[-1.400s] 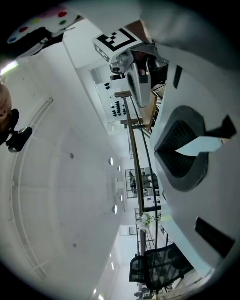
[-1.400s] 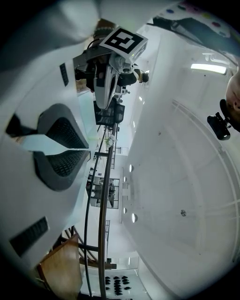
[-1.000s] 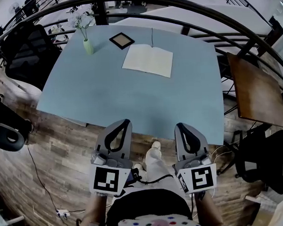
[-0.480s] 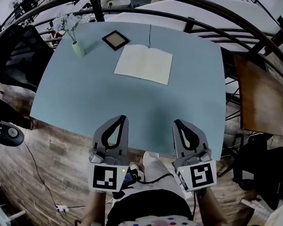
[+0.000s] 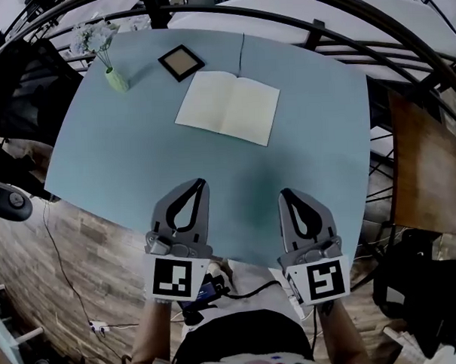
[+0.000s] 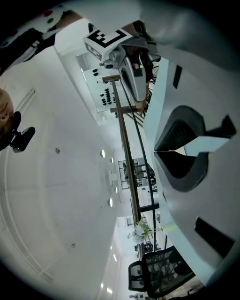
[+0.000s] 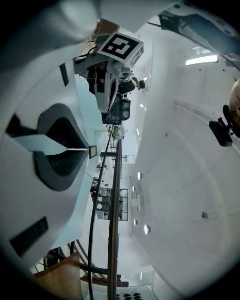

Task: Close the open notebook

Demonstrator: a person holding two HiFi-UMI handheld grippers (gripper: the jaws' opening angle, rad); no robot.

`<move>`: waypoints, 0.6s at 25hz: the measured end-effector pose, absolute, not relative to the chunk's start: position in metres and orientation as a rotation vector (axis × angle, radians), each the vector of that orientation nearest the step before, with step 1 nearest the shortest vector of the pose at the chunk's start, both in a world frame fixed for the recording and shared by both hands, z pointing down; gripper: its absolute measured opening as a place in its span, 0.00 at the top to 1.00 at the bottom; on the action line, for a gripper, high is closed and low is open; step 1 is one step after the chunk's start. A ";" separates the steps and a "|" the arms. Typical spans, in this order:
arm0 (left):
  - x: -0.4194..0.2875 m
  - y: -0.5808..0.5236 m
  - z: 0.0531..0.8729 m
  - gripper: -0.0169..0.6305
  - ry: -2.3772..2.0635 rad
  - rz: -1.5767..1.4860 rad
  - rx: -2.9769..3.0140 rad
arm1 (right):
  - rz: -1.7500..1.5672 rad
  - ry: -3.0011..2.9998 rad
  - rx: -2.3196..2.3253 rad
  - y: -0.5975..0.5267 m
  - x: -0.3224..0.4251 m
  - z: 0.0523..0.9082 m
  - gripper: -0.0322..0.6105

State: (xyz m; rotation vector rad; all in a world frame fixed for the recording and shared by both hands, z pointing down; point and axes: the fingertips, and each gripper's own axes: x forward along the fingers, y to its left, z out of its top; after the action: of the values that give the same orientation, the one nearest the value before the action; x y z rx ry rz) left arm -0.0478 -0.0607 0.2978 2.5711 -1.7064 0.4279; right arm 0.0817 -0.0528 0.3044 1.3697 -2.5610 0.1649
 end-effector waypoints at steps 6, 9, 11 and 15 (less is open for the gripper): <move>-0.033 -0.086 0.316 0.95 -1.679 0.532 2.610 | 0.202 -2.588 1.357 -0.073 0.083 0.313 0.89; -0.027 -0.096 0.330 0.94 -1.649 0.624 2.636 | 0.208 -2.554 1.311 -0.074 0.087 0.329 0.89; -0.026 -0.104 0.343 0.88 -1.625 0.675 2.628 | 0.221 -2.541 1.307 -0.078 0.088 0.336 0.89; -0.026 -0.123 0.372 0.81 -1.598 0.869 2.661 | 0.244 -2.544 1.333 -0.090 0.080 0.344 0.89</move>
State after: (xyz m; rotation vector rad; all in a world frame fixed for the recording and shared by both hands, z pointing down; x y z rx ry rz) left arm -0.0265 -0.1228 0.3719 2.6614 -1.5975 0.8693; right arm 0.0800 -0.0902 0.3440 1.3330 -2.5444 0.2443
